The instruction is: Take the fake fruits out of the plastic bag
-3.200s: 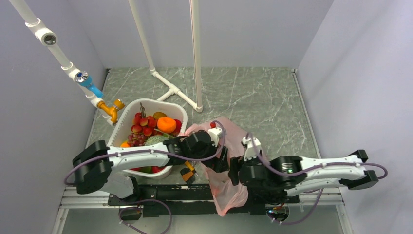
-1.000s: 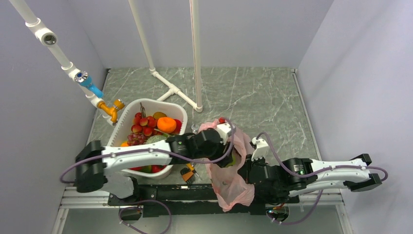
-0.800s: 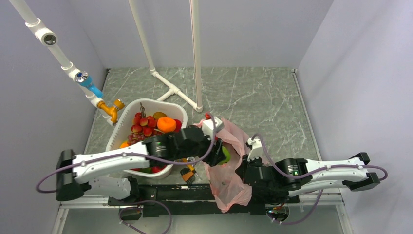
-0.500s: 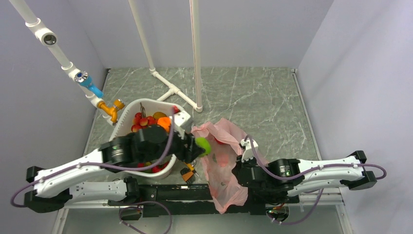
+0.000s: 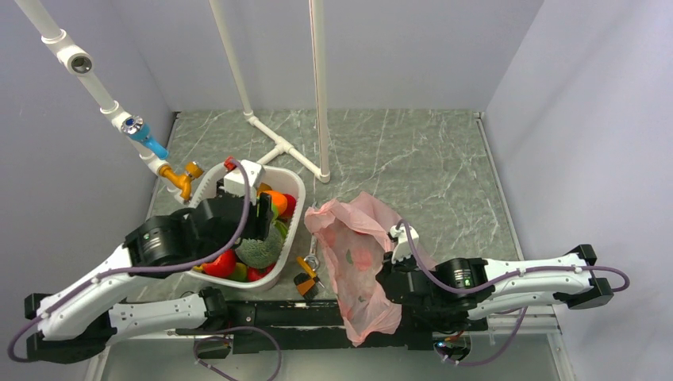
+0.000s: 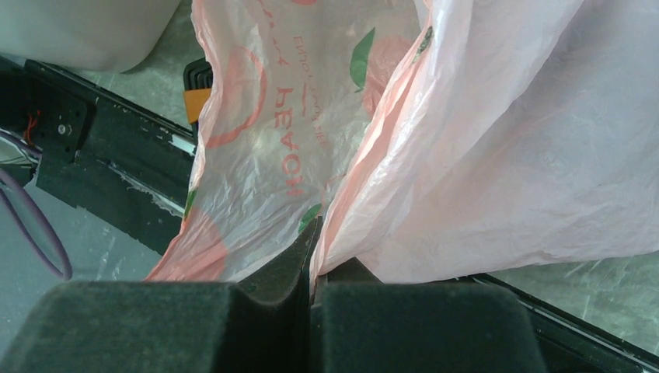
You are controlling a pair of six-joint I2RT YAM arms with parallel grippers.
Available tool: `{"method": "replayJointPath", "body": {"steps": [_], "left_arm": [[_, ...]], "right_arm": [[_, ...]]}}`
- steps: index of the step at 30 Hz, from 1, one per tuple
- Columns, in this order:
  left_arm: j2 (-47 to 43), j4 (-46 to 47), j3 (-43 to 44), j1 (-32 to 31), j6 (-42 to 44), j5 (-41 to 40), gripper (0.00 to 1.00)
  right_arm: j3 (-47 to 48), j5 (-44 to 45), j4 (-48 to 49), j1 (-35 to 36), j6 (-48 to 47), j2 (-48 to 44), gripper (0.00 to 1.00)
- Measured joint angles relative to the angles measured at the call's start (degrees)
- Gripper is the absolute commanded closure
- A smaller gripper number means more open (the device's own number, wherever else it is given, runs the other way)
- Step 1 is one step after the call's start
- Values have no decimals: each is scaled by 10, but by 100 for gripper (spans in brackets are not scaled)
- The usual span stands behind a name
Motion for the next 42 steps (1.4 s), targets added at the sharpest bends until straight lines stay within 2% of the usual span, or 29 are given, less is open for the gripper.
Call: {"method": "replayJointPath", "body": {"steps": [7,11,19,22,24,30,31,37,42], "left_arm": [[14,1,-87,178,25,16,72],[33,30,-102,268,63,44,72],[130,127,-102,391,124,112,62],[177,148,-99,422,138,135,56],[209,159,-97,443,148,152,48],[251,184,-85,484,160,196,6],[252,183,-85,486,161,200,1],[235,175,-85,487,161,230,1],[168,155,-85,487,153,277,1]], "right_arm": [[0,0,0,0,0,-3,100],[2,0,0,0,0,-3,100],[3,0,0,0,0,-3,100],[5,0,0,0,0,-3,100],[6,0,0,0,0,-3,100],[6,1,0,0,1,-3,100],[6,0,0,0,2,-3,100],[6,0,0,0,2,-3,100],[6,1,2,0,2,-3,100]]}}
